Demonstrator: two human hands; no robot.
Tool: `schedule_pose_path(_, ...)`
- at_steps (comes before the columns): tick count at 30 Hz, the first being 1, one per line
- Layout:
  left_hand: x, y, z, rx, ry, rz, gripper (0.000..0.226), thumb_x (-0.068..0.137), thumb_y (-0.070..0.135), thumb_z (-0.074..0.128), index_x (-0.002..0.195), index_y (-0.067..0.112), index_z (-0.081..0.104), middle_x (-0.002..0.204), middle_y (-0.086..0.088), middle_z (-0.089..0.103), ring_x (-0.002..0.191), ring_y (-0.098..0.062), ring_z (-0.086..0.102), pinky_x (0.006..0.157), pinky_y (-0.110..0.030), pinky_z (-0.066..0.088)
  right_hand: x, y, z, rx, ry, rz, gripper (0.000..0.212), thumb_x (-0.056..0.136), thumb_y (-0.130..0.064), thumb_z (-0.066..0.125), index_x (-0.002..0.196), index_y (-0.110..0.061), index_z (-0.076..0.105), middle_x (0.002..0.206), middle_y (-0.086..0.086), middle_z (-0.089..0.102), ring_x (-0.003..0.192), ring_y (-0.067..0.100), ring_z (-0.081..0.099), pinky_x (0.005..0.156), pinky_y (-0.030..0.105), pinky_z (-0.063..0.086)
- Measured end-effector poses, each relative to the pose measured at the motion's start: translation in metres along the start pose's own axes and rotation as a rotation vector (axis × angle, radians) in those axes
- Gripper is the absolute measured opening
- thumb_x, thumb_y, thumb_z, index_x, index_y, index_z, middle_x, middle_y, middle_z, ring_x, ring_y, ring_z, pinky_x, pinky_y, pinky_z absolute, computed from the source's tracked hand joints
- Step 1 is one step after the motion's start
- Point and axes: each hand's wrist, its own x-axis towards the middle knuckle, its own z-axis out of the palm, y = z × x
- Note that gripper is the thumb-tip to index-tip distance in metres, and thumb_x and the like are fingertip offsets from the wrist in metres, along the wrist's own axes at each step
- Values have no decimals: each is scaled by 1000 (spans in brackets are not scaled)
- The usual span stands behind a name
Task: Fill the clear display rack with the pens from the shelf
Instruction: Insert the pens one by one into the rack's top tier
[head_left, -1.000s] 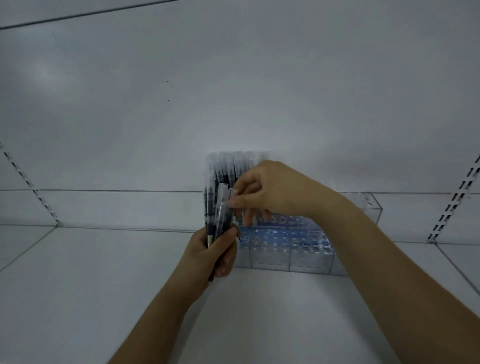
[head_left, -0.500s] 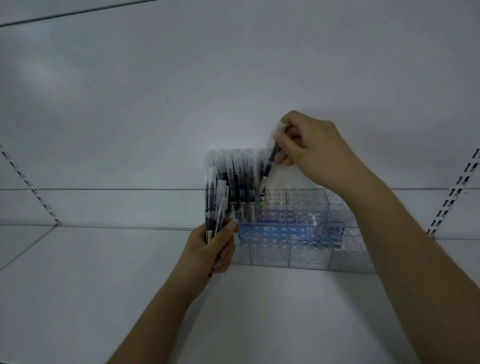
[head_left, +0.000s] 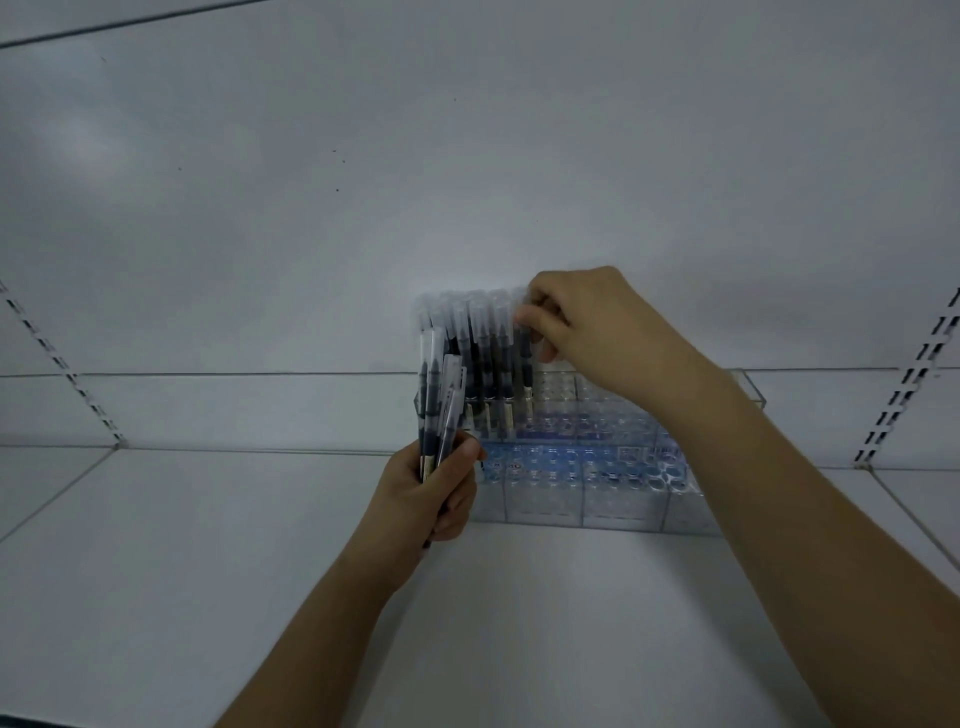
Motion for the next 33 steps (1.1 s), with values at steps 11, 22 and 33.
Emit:
schedule_pose_path(11,0,1,0,1,-8,15,24,90,27,54,89,3,56,54,-2,35,40,-10,27,39,-19,24,-7,-21,-21,-166,-17,54,57,94,-59,47,78,-11,72,64,1,69,54,14,63,67,34,57)
schedule_pose_path(22,1,-2,-1,-31,-42,-5,41,95,47,46,83,8,53,57,-4,38,42,-12,26,40,-20,25,-13,-38,7,334,-343,127,27,88,-37,71,85,-10,72,66,-1,74,56,7,71,53,15,52)
schedule_pose_path(33,3,-2,-1,-27,-31,-18,33,95,38,43,84,8,53,57,-4,36,40,-11,26,39,-20,23,-8,2,-48,609,179,235,19,85,-22,76,95,-7,72,71,-2,72,57,5,63,60,18,53)
